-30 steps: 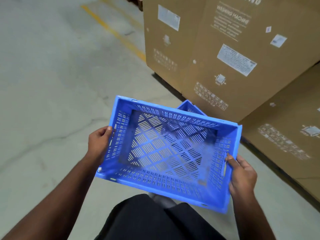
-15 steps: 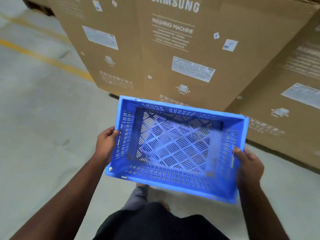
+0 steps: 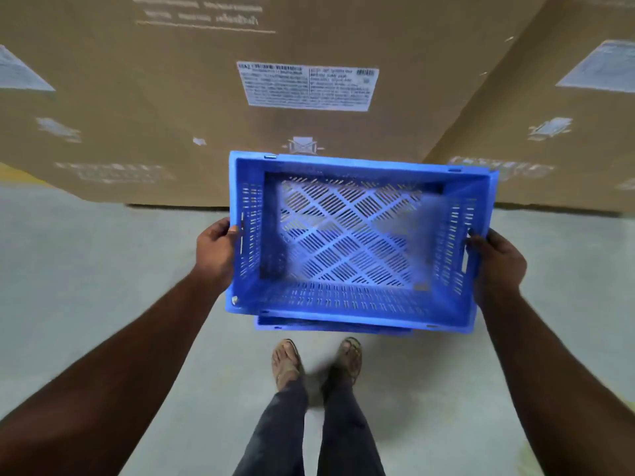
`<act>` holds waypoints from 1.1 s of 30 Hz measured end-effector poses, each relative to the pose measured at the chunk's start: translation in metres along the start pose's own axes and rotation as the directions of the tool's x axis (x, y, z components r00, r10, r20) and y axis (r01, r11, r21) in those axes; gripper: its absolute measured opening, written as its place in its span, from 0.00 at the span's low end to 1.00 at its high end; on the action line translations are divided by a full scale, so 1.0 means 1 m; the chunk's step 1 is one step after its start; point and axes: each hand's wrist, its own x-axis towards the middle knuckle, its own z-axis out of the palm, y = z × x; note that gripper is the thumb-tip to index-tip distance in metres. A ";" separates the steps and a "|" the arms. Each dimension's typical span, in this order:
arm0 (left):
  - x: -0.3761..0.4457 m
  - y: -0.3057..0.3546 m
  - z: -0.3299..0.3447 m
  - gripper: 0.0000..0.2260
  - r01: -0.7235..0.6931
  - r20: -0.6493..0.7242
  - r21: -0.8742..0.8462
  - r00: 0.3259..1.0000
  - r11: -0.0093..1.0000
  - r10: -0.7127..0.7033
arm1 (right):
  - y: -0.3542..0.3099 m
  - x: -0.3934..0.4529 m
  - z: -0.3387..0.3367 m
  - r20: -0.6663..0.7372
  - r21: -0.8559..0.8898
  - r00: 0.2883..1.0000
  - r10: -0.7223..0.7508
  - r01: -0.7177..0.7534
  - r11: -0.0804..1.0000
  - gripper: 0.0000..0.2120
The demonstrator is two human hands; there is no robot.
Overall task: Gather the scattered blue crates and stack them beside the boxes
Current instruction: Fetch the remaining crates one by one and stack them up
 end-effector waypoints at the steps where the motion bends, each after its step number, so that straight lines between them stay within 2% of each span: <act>1: 0.011 -0.007 0.009 0.10 0.011 -0.008 -0.006 1.000 1.000 -0.011 | 0.010 0.014 0.003 -0.008 -0.012 1.000 0.012 -0.013 1.000 0.15; 4: 0.041 -0.033 0.028 0.11 0.014 -0.036 -0.002 0.999 1.000 -0.014 | 0.043 0.051 0.014 0.010 -0.062 0.999 0.038 -0.037 0.997 0.13; 7: 0.060 -0.058 0.034 0.10 0.008 -0.070 0.048 0.998 0.999 -0.005 | 0.071 0.075 0.023 0.023 -0.124 0.998 0.058 -0.055 0.991 0.17; 11: 0.081 -0.080 0.032 0.10 0.019 -0.059 0.107 0.998 0.994 -0.013 | 0.105 0.102 0.034 0.084 -0.183 0.995 0.055 -0.039 0.982 0.17; 13: 0.087 -0.081 0.031 0.12 -0.002 0.007 0.189 1.000 0.982 0.001 | 0.114 0.109 0.038 0.072 -0.221 0.997 0.040 -0.023 0.975 0.16; 16: 0.096 -0.082 0.029 0.18 -0.123 0.168 0.333 0.983 0.935 0.069 | 0.119 0.106 0.045 0.095 -0.330 0.995 -0.015 0.046 0.943 0.17; 18: 0.099 -0.083 0.024 0.16 -0.161 0.208 0.362 0.974 0.918 0.089 | 0.121 0.100 0.045 0.126 -0.389 0.991 -0.043 0.090 0.917 0.17; 20: 0.098 -0.086 0.020 0.14 -0.170 0.209 0.387 0.974 0.906 0.093 | 0.122 0.092 0.040 0.152 -0.524 0.987 -0.058 0.130 0.842 0.22; 22: 0.097 -0.091 0.016 0.14 -0.175 0.195 0.433 0.976 0.884 0.098 | 0.126 0.081 0.032 0.153 -0.712 0.988 -0.009 0.117 0.693 0.29; 24: 0.096 -0.097 0.012 0.13 -0.184 0.191 0.491 0.976 0.851 0.100 | 0.133 0.066 0.023 0.209 -0.789 0.978 -0.014 0.177 0.589 0.34; 26: 0.100 -0.101 0.006 0.13 -0.200 0.187 0.551 0.976 0.810 0.114 | 0.135 0.059 0.023 0.248 -0.796 0.967 -0.058 0.237 0.556 0.34; 28: 0.109 -0.105 0.003 0.11 -0.214 0.168 0.583 0.976 0.784 0.141 | 0.130 0.067 0.034 0.216 -0.822 0.974 -0.062 0.216 0.527 0.34; 30: 0.121 -0.111 0.001 0.18 -0.247 0.187 0.596 0.968 0.764 0.167 | 0.123 0.073 0.044 0.179 -0.837 0.983 -0.041 0.174 0.519 0.34; 33: 0.121 -0.111 -0.016 0.30 -0.274 0.287 0.646 0.952 0.713 0.106 | 0.119 0.057 0.044 0.127 -0.849 0.992 -0.013 0.116 0.516 0.31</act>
